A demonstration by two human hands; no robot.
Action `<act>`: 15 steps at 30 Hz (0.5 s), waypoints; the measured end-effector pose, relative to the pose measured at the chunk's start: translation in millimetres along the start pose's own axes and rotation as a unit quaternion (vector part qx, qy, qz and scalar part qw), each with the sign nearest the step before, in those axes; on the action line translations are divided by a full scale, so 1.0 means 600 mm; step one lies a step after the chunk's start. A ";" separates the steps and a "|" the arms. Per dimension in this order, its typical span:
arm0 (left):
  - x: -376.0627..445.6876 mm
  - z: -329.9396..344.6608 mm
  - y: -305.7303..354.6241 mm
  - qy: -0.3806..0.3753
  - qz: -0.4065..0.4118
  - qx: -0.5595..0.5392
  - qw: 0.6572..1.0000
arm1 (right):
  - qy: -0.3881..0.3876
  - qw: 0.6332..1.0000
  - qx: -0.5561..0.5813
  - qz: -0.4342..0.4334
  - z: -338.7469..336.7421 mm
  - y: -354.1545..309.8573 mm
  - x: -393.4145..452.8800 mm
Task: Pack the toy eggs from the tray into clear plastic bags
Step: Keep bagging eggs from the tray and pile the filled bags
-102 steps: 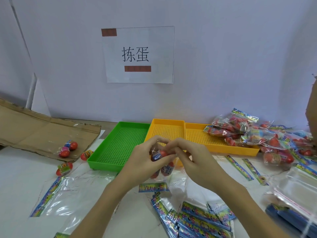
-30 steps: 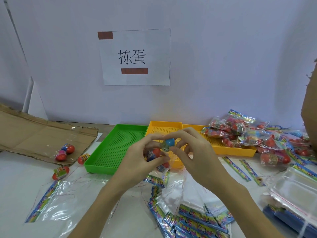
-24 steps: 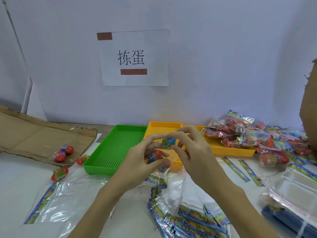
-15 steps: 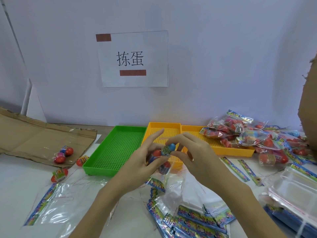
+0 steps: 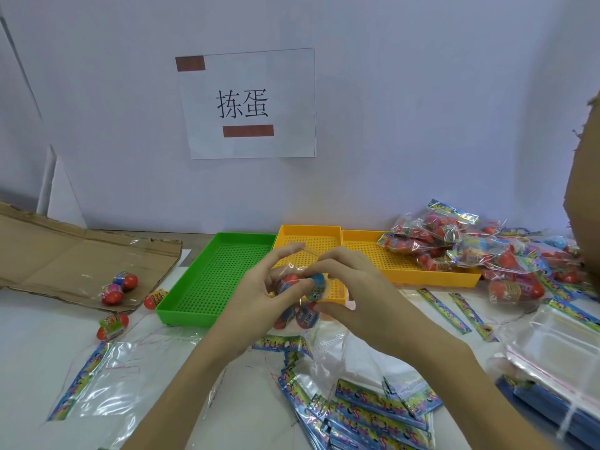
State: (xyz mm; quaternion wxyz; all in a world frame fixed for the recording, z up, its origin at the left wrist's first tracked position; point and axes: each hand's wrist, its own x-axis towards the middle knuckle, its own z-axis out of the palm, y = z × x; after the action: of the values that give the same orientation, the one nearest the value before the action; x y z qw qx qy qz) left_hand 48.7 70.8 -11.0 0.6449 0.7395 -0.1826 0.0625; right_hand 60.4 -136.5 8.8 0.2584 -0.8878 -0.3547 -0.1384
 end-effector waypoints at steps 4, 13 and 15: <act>0.000 0.002 -0.004 0.011 -0.022 -0.053 0.998 | 0.048 0.999 0.021 0.006 0.008 -0.007 0.001; 0.002 0.007 -0.001 0.055 -0.056 -0.078 0.994 | 0.091 0.991 0.100 0.006 0.015 -0.018 -0.002; 0.004 0.008 0.002 0.080 -0.070 -0.126 0.986 | 0.157 0.972 0.172 0.017 0.002 -0.017 0.000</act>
State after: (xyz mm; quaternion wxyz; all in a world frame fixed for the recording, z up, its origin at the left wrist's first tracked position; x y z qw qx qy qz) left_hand 49.7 65.3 -10.2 0.7481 0.6561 -0.0851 0.0526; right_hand 53.4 -129.6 11.1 0.4625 -0.8030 -0.3127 -0.2086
